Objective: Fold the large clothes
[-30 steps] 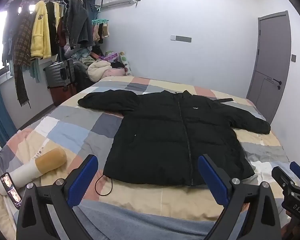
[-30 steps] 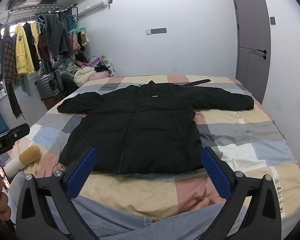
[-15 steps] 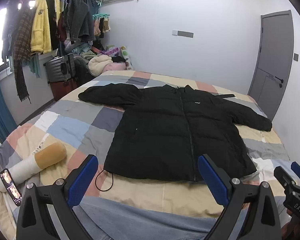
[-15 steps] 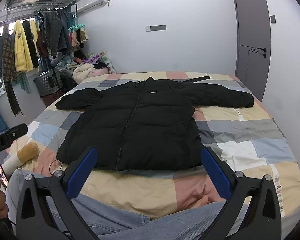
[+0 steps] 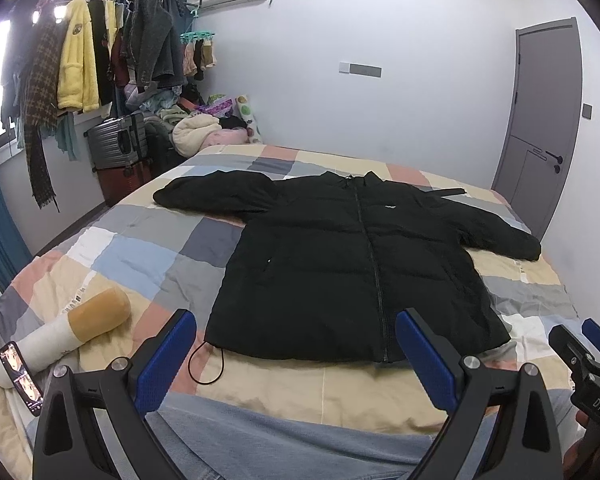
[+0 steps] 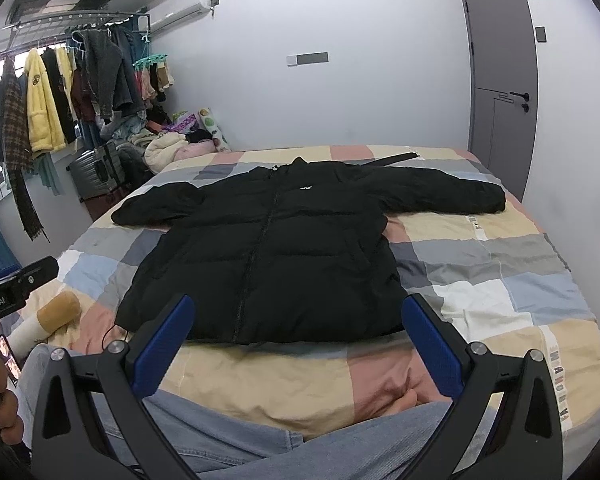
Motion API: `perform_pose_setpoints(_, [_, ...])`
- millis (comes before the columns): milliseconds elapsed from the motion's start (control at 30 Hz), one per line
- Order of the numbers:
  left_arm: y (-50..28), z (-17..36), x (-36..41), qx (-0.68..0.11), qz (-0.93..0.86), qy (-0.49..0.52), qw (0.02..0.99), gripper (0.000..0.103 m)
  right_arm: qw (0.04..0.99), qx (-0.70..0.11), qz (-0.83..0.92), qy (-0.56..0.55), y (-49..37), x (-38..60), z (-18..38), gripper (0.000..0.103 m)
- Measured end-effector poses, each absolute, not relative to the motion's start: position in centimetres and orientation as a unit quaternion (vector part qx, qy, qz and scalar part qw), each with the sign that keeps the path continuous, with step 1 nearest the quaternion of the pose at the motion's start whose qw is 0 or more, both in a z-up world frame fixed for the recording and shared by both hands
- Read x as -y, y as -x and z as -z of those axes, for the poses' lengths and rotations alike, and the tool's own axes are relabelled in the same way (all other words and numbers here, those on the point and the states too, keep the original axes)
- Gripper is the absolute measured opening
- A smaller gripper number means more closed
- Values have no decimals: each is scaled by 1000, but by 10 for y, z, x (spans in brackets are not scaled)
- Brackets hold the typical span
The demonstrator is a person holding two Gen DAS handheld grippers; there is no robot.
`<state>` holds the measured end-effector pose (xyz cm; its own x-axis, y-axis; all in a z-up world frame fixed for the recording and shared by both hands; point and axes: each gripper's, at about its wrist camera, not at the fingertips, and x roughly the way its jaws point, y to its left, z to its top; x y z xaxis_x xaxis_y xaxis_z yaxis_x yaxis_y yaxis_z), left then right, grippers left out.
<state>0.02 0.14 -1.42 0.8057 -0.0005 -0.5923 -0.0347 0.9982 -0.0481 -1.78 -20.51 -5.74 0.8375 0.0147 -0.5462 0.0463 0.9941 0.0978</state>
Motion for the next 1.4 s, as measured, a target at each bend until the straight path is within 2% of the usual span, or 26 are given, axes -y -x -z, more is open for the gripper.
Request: perform_pose_setpoints(1400, [0,22,-1,-318,5,28,948,101,954,-295,25,-56,17,209,56,103])
